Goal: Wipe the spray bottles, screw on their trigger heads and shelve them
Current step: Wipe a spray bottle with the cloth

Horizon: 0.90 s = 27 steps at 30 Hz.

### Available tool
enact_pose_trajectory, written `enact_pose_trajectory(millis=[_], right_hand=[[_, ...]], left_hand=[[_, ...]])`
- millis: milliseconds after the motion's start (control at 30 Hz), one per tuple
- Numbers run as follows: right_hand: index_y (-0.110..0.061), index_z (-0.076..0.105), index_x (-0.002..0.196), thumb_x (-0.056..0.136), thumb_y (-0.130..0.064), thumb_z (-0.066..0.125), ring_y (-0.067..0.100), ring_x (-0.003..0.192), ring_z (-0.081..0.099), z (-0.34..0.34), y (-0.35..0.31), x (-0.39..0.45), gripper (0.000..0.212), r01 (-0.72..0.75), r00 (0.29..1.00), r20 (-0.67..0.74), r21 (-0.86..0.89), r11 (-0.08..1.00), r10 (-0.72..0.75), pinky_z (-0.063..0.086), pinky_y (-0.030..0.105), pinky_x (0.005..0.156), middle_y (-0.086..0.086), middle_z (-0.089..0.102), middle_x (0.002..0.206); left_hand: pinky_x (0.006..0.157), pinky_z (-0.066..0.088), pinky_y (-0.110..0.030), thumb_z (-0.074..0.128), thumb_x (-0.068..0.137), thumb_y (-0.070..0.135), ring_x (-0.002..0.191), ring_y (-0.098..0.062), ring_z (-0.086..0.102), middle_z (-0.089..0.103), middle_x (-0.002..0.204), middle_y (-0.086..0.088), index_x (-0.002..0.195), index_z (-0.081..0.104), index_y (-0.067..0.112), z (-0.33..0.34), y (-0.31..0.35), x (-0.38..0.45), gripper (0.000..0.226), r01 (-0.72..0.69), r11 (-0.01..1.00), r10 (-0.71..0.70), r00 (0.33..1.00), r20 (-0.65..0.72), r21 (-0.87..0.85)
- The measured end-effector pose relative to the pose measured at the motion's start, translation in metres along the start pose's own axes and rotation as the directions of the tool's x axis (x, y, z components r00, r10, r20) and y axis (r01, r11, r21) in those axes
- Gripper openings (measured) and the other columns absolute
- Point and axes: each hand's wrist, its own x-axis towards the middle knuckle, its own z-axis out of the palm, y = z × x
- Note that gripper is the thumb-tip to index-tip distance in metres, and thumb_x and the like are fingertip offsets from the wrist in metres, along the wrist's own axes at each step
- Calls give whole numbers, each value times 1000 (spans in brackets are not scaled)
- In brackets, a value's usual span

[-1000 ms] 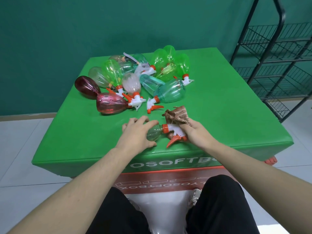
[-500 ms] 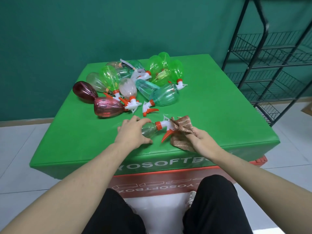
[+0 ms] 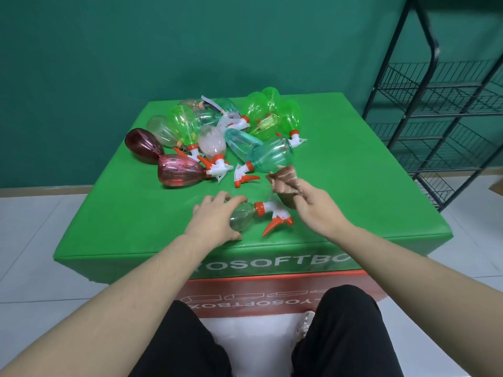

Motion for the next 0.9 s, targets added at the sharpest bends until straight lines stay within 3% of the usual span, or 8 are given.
enact_pose_trajectory(millis=[67, 100, 167, 300, 633, 733, 833, 900], right_hand=[[-28, 58, 130, 100, -6, 43, 13, 117, 58, 8, 1, 6, 40, 150, 980, 154, -169, 974, -124, 45, 33, 104, 5, 67, 128], [-27, 51, 144, 100, -8, 44, 13, 136, 46, 13, 4, 10, 48, 220, 958, 241, -264, 939, -156, 33, 38, 118, 3, 55, 147], [-24, 33, 157, 101, -14, 45, 13, 153, 21, 19, 12, 15, 59, 304, 923, 355, -435, 848, -149, 12, 44, 127, -2, 28, 164], [-22, 27, 159, 103, -22, 44, 12, 155, 12, 18, 16, 10, 59, 399, 900, 389, -548, 736, -198, 2, 44, 126, -4, 21, 166], [-14, 51, 147, 89, -27, 33, 24, 144, 42, 5, 36, -35, 62, 476, 875, 400, -609, 635, -272, 26, 56, 117, 7, 49, 152], [-17, 42, 153, 92, -33, 25, 20, 149, 32, 12, 35, -27, 66, 446, 885, 413, -626, 639, -214, 22, 55, 122, 4, 40, 158], [-21, 22, 161, 89, -42, 8, 13, 155, 13, 19, 27, -5, 76, 384, 902, 413, -634, 672, -125, 4, 47, 127, -3, 21, 166], [-23, 18, 161, 90, -41, 8, 11, 155, 8, 22, 19, 10, 74, 355, 906, 415, -631, 689, -87, -1, 44, 127, -5, 16, 167]], left_hand=[[116, 36, -49, 87, 76, 46, 139, -28, 40, 40, 156, -1, 158, 29, 40, 0, -3, 1, 100, -12, 1000, 12, 1000, 10, -1], [115, 36, -48, 87, 76, 46, 138, -28, 40, 40, 155, -1, 158, 29, 40, 0, -4, 1, 100, -25, 1000, 25, 1000, 8, 1], [115, 36, -48, 86, 77, 46, 137, -28, 40, 41, 155, 1, 158, 29, 40, 1, -7, 1, 99, -44, 999, 44, 999, 0, -7], [114, 38, -46, 86, 77, 47, 133, -28, 43, 46, 152, 2, 156, 35, 42, 3, -12, 3, 95, -61, 996, 59, 998, -22, -71], [112, 40, -41, 88, 73, 51, 130, -28, 47, 52, 148, 2, 154, 40, 41, 3, -15, 12, 94, -63, 990, 60, 998, -31, -125], [114, 39, -45, 87, 75, 51, 132, -29, 44, 49, 150, 3, 154, 39, 41, 5, -15, 11, 93, -73, 991, 71, 997, -27, -109], [116, 37, -47, 85, 76, 51, 135, -30, 41, 47, 152, 4, 155, 38, 42, 7, -15, 9, 92, -80, 993, 77, 997, -28, -92], [116, 37, -46, 85, 76, 52, 135, -30, 41, 47, 152, 4, 154, 37, 43, 8, -15, 9, 92, -85, 993, 83, 996, -26, -84]])
